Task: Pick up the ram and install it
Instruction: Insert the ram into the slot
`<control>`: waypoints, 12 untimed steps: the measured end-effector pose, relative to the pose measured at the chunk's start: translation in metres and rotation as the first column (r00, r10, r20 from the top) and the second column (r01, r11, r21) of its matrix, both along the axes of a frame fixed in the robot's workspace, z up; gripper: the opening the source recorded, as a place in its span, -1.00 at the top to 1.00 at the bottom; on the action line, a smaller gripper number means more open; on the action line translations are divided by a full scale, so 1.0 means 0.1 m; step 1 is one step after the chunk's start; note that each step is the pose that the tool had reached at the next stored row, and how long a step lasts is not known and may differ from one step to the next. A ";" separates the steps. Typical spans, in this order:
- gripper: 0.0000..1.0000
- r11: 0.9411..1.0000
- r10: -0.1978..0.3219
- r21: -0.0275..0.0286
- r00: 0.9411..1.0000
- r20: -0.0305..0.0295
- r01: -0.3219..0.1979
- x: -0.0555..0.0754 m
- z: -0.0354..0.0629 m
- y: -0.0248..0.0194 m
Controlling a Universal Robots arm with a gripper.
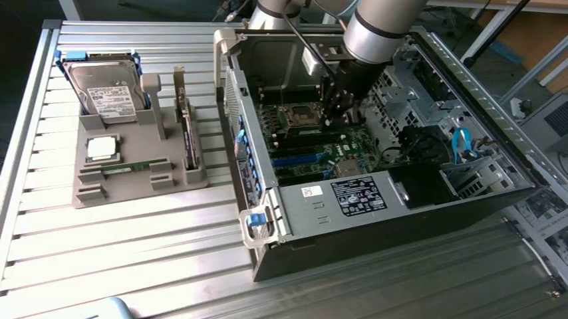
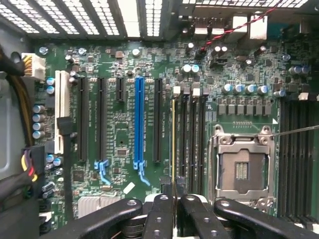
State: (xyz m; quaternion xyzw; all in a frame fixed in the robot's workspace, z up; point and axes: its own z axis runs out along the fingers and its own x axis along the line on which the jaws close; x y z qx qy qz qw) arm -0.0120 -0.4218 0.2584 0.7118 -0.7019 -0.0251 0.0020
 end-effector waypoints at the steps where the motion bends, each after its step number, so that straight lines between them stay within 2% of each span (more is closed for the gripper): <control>1: 0.76 1.000 0.000 -0.001 1.000 0.000 0.000 -0.01 -0.006 0.018; 2: 0.76 1.000 0.000 -0.003 1.000 0.000 0.000 -0.01 -0.010 0.036; 4: 0.76 1.000 0.000 -0.012 1.000 0.000 0.000 -0.02 -0.020 0.074; 6: 0.76 1.000 0.000 -0.030 1.000 0.000 0.000 -0.02 -0.033 0.134; 7: 0.76 1.000 0.000 -0.030 1.000 0.000 0.000 -0.02 -0.038 0.146; 12: 0.76 1.000 0.000 -0.030 1.000 0.000 0.000 -0.03 -0.079 0.149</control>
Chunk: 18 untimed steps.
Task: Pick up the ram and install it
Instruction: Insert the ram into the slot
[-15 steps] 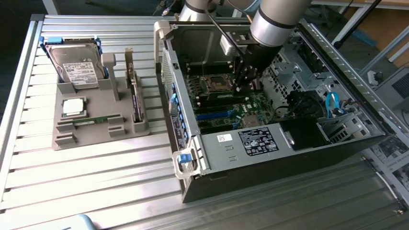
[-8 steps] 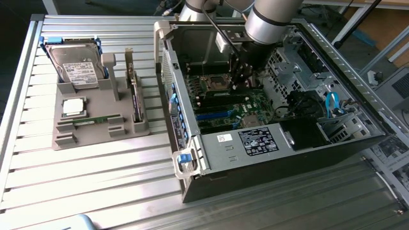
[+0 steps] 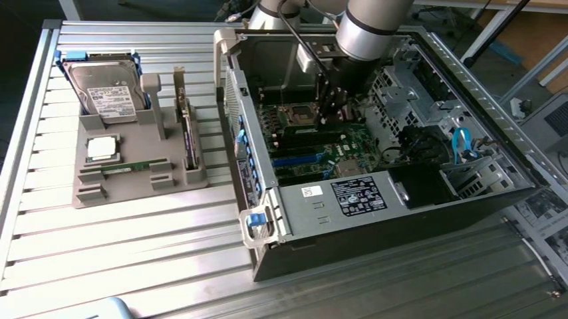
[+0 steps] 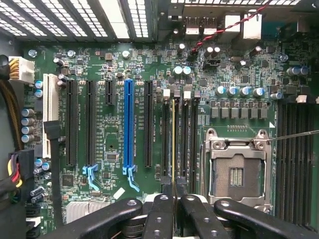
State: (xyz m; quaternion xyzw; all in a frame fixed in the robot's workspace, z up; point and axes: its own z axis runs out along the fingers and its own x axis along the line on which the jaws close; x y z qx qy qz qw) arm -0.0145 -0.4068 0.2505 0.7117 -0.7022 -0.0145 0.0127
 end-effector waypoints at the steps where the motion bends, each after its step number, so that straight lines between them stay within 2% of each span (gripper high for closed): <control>1: 0.76 1.000 0.000 0.000 1.000 0.000 0.000 0.00 -0.005 0.000; 4: 0.76 1.000 0.000 -0.001 1.000 0.000 0.000 0.00 -0.017 0.000; 8: 0.76 1.000 0.000 -0.009 1.000 0.000 0.000 0.00 -0.034 0.000; 18: 0.76 1.000 -0.009 -0.010 1.000 0.000 0.009 -0.03 -0.072 0.000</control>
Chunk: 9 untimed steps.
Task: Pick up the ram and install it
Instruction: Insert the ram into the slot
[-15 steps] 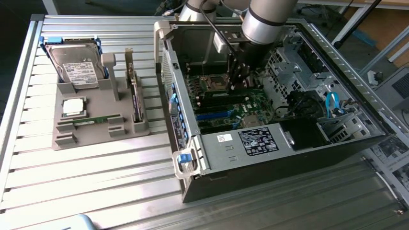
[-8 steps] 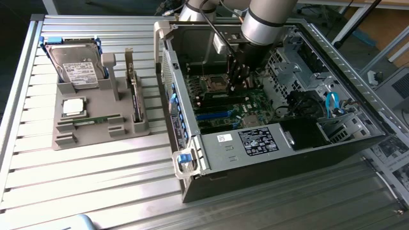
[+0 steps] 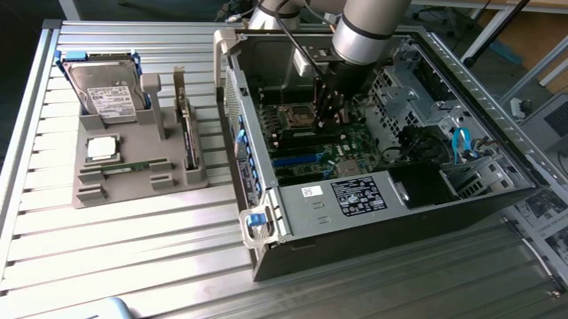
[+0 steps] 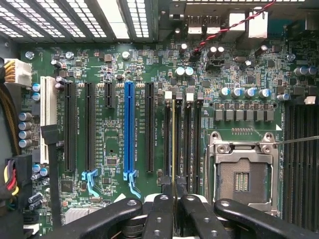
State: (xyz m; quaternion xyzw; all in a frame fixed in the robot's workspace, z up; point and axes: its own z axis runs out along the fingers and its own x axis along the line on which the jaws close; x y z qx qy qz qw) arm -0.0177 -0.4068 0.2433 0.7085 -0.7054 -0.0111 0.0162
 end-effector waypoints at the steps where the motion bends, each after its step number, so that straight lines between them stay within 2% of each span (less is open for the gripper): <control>1: 0.76 1.000 -0.003 0.000 1.000 0.000 0.003 0.00 -0.004 0.000; 9: 0.76 0.999 -0.038 -0.001 0.999 0.000 0.038 0.00 -0.021 0.000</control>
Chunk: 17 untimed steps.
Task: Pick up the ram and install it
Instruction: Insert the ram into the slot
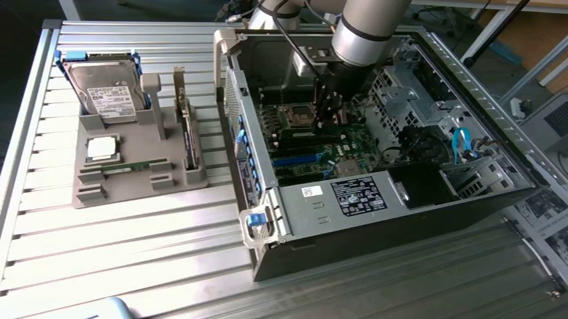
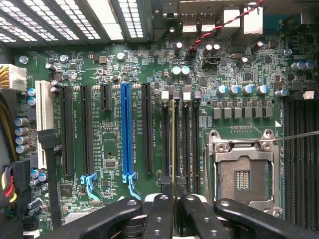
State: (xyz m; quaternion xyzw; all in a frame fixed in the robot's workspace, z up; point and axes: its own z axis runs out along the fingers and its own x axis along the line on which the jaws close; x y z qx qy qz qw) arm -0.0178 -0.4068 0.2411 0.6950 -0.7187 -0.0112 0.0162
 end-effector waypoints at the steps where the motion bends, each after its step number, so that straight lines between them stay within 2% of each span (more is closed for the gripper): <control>1: 0.76 1.000 0.000 0.000 1.000 0.000 0.000 0.00 -0.001 0.000; 7: 0.76 1.000 0.000 0.000 1.000 0.000 0.000 0.00 -0.009 -0.003; 17: 0.76 1.000 0.000 -0.005 1.000 0.000 0.000 0.00 -0.017 -0.009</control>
